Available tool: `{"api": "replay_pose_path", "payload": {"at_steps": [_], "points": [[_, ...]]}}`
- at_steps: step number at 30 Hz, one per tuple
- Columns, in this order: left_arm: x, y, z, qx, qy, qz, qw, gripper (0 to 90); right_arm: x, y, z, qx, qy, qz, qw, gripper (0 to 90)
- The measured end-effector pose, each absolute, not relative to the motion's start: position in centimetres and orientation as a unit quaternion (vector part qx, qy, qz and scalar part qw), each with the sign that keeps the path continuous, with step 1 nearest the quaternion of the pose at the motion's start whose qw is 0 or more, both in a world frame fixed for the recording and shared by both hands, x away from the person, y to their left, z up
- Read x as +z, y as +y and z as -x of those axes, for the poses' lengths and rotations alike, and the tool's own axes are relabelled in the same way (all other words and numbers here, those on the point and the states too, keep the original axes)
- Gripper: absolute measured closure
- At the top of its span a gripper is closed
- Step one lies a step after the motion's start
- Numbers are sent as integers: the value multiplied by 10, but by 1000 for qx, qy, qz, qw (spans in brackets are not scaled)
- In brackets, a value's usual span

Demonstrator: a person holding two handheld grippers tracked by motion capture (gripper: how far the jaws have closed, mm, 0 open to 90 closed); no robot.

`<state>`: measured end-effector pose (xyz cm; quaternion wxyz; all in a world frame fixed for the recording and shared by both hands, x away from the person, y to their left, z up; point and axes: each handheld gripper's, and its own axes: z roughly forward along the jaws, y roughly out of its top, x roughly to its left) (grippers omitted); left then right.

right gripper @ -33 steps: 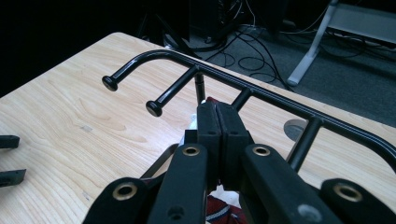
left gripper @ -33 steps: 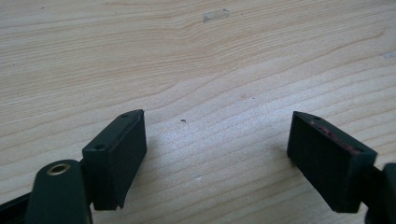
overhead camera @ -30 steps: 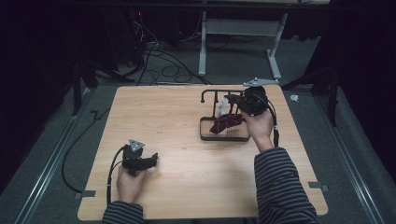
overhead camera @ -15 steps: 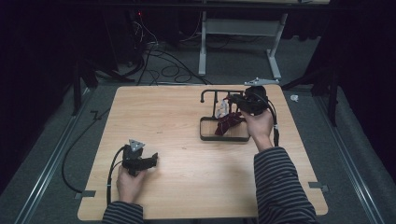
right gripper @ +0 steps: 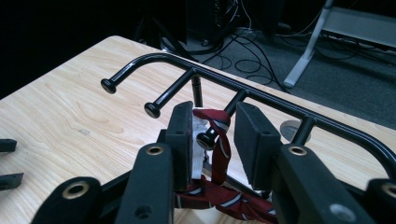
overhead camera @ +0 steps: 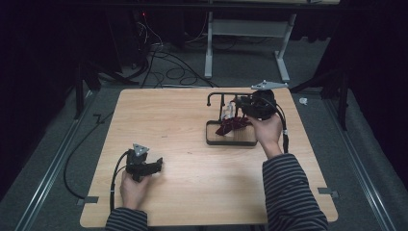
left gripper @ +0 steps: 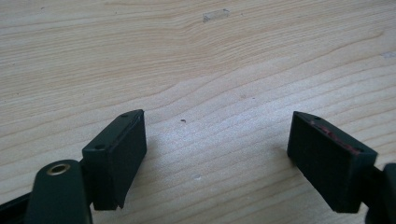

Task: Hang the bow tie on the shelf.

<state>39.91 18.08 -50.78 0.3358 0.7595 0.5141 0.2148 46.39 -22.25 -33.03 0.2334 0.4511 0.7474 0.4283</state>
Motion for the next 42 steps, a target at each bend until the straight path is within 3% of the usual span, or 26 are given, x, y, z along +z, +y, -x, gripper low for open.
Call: {"api": "replay_pose_path", "payload": {"at_steps": [11, 22, 42], "points": [[-508, 181, -399, 214, 514, -760, 336, 202, -343, -227, -463, 428, 749, -460, 208, 620], [-508, 181, -399, 214, 513, -760, 336, 202, -346, -224, -461, 428, 752, -460, 201, 656], [-508, 181, -399, 214, 513, -760, 336, 202, -339, -234, -443, 435, 744, -459, 216, 644]]}}
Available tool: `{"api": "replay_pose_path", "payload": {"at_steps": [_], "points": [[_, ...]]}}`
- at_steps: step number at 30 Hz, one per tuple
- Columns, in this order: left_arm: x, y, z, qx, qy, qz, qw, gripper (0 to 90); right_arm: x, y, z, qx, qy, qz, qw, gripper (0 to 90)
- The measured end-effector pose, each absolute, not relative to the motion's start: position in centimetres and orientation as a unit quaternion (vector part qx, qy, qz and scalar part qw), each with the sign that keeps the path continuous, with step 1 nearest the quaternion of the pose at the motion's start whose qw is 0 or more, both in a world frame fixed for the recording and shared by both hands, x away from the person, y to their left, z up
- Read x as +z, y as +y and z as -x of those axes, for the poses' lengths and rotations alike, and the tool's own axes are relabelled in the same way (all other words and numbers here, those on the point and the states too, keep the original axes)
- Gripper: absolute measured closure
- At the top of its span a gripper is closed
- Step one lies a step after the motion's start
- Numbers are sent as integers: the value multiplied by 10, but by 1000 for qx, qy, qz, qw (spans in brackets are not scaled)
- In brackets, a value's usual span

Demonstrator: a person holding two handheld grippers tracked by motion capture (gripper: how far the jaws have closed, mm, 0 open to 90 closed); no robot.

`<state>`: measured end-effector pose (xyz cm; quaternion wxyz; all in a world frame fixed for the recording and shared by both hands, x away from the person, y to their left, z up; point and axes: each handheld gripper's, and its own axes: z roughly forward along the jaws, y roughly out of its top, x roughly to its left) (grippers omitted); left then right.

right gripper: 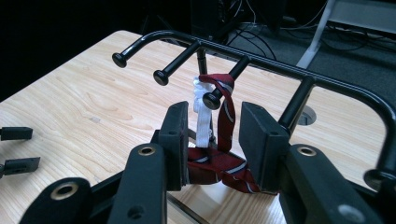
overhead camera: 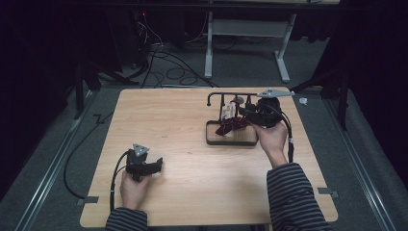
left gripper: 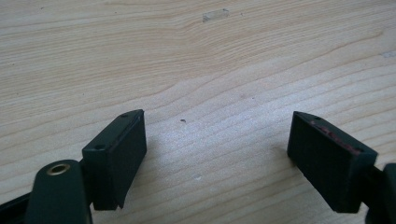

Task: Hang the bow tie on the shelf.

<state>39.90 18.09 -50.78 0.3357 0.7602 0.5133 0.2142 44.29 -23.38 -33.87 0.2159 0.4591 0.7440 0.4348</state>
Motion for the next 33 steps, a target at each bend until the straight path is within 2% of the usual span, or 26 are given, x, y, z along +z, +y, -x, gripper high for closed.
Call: {"api": "replay_pose_path", "payload": {"at_steps": [11, 21, 33], "points": [[-508, 181, -399, 214, 513, -760, 336, 202, -342, -239, -424, 440, 741, -458, 219, 634], [-508, 181, -399, 215, 513, -760, 336, 202, -358, -246, -391, 434, 737, -455, 247, 648], [-508, 181, -399, 216, 513, -760, 336, 201, -380, -254, -375, 437, 734, -465, 232, 646]]}}
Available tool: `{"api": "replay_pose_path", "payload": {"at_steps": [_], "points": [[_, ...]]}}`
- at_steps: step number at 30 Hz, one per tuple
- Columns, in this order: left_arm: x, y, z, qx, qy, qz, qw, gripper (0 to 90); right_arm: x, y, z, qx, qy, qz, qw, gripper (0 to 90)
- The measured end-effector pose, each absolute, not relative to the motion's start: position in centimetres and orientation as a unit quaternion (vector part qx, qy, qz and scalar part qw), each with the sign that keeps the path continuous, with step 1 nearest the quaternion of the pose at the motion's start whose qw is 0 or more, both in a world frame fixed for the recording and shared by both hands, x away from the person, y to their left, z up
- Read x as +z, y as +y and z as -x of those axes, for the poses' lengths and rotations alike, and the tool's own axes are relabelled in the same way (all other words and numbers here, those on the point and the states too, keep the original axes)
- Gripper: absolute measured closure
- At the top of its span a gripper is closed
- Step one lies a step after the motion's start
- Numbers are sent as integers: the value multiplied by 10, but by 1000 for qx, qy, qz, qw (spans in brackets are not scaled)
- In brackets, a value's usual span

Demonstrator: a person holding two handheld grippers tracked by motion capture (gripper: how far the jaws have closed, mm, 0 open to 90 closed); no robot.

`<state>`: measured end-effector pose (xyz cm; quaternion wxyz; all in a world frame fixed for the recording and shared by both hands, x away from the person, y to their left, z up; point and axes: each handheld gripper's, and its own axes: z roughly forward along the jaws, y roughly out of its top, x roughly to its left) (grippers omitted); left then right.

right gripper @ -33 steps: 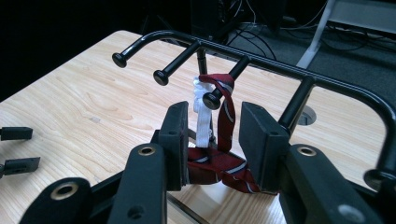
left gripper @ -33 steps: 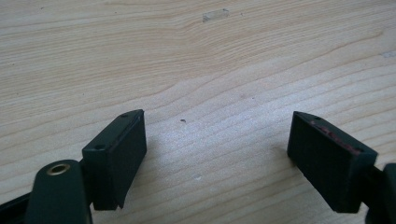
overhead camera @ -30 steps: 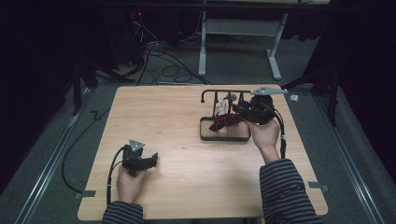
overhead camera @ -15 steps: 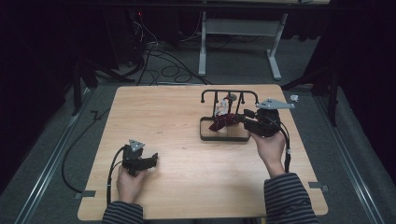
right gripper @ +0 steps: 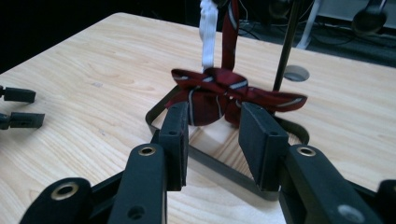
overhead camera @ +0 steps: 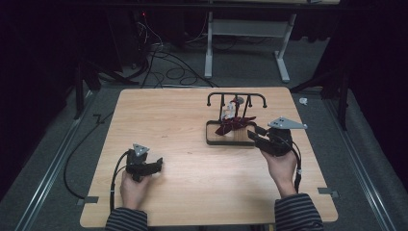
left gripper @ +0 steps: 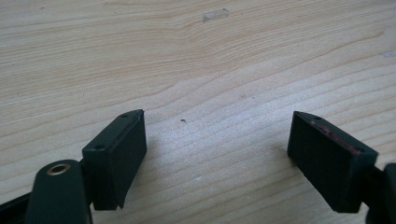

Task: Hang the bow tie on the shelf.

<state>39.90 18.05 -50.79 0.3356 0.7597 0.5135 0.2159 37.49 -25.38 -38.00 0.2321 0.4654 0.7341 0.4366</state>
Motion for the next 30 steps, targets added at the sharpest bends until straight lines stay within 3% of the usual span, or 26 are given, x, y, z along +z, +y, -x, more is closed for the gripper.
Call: {"api": "replay_pose_path", "payload": {"at_steps": [30], "points": [[-508, 180, -399, 217, 513, -760, 335, 200, -448, -259, -364, 426, 730, -507, 170, 612]]}}
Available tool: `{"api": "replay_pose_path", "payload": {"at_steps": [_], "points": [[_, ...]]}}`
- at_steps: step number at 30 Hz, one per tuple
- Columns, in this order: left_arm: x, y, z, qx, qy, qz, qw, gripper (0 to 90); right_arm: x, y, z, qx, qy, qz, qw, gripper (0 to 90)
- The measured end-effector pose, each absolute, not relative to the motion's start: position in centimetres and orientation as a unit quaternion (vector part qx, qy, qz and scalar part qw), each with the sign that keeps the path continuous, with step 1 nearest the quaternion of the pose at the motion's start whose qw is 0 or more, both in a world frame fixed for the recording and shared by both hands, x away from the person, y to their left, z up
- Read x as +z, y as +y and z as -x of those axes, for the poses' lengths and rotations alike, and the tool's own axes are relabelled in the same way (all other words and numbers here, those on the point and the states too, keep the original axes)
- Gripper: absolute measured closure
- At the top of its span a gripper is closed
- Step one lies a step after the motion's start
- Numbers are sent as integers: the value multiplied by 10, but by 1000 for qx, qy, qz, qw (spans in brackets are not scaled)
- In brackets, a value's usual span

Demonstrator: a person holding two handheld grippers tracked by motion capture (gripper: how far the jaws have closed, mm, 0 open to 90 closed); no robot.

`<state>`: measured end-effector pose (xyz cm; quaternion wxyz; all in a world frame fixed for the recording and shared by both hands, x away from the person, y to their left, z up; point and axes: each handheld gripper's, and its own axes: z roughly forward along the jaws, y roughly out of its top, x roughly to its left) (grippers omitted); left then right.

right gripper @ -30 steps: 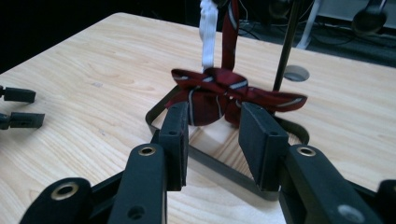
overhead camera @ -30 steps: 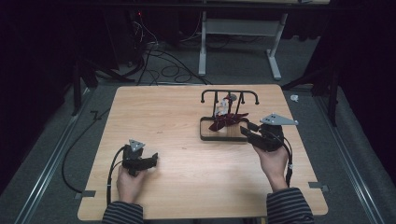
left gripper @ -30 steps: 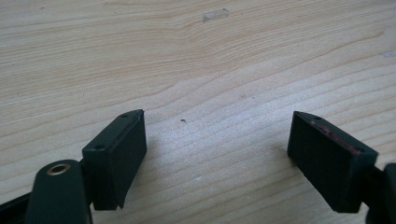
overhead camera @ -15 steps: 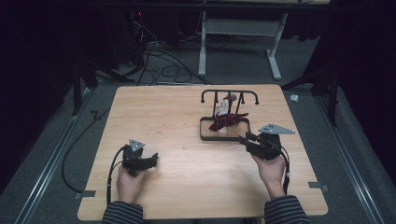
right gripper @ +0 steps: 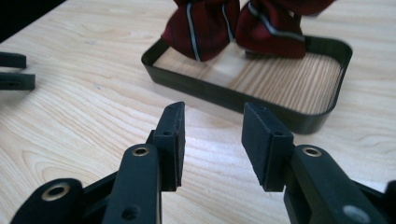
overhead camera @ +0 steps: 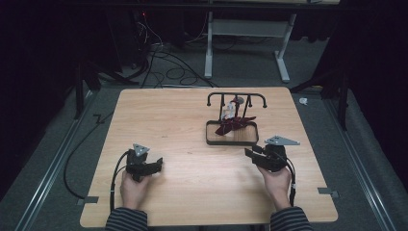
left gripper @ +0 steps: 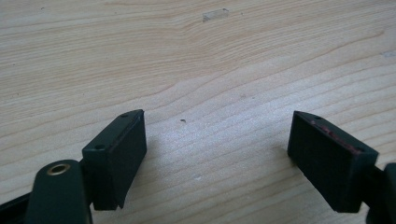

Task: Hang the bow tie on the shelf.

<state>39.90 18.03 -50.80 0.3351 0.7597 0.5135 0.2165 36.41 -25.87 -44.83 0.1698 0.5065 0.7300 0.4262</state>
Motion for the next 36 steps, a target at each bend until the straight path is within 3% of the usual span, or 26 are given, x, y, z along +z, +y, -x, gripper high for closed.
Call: {"api": "replay_pose_path", "payload": {"at_steps": [36], "points": [[-508, 180, -399, 217, 514, -760, 335, 200, -496, -258, -362, 381, 739, -529, 171, 564]]}}
